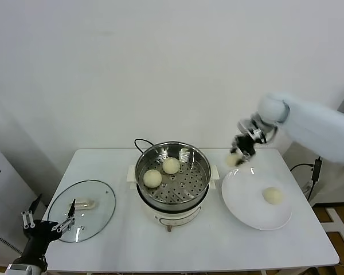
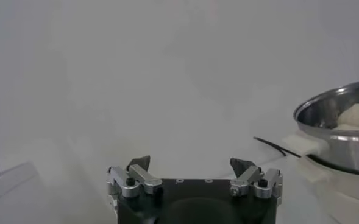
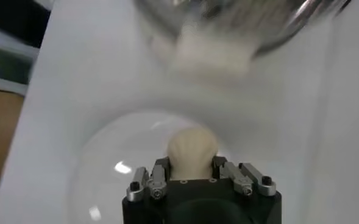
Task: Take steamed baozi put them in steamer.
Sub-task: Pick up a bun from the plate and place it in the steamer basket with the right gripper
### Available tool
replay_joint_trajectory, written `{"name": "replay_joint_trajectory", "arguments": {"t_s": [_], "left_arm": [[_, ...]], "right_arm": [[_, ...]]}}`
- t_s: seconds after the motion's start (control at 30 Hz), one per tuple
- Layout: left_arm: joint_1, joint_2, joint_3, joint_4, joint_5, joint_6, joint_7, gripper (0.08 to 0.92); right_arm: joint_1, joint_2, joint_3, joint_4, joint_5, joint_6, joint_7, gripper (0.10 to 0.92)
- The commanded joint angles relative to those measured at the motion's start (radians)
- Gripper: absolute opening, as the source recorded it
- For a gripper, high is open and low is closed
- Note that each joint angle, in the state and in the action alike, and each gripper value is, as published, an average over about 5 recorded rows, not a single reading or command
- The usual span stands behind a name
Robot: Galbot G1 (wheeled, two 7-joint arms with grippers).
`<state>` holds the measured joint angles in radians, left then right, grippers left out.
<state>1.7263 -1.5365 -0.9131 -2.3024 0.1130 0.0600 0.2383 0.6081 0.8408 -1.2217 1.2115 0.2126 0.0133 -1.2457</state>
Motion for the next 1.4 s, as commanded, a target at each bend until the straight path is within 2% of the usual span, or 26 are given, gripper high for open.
{"name": "replay_joint_trajectory", "arguments": {"t_s": [0.03,0.17,0.37,0.6,0.87,1.0,1.23,1.4], "left_arm": [[-0.002,-0.007,-0.009,0.000,-0.007,-0.001,0.000,0.823],[0.000,-0.012,-0.020,0.000,-0.012,-0.003,0.000,0.823],[0.008,-0.008,-0.052,0.000,-0.031,-0.005,0.000,0.823],[0.009,-0.016,-0.066,0.000,-0.039,-0.006,0.000,0.823],[0.007,-0.023,-0.062,0.000,-0.036,-0.008,0.000,0.823],[0.009,-0.022,-0.060,0.000,-0.035,-0.008,0.001,0.823],[0.004,-0.017,-0.057,0.000,-0.034,-0.006,-0.001,0.823],[0.003,-0.015,-0.048,0.000,-0.032,-0.007,-0.002,0.823]], "right_arm": [[0.228,0.237,-0.075,0.200,-0.059,0.187,-0.014,0.427],[0.082,0.300,-0.015,0.297,-0.247,0.283,-0.015,0.425],[-0.119,0.358,0.085,0.329,-0.502,0.430,-0.045,0.424],[-0.204,0.334,0.081,0.370,-0.541,0.504,-0.059,0.424],[-0.244,0.293,0.093,0.378,-0.606,0.519,-0.056,0.440],[-0.261,0.287,0.109,0.371,-0.637,0.515,-0.051,0.498],[-0.241,0.283,0.136,0.357,-0.620,0.501,-0.047,0.693],[-0.142,0.241,0.169,0.293,-0.481,0.396,-0.046,0.802]]}}
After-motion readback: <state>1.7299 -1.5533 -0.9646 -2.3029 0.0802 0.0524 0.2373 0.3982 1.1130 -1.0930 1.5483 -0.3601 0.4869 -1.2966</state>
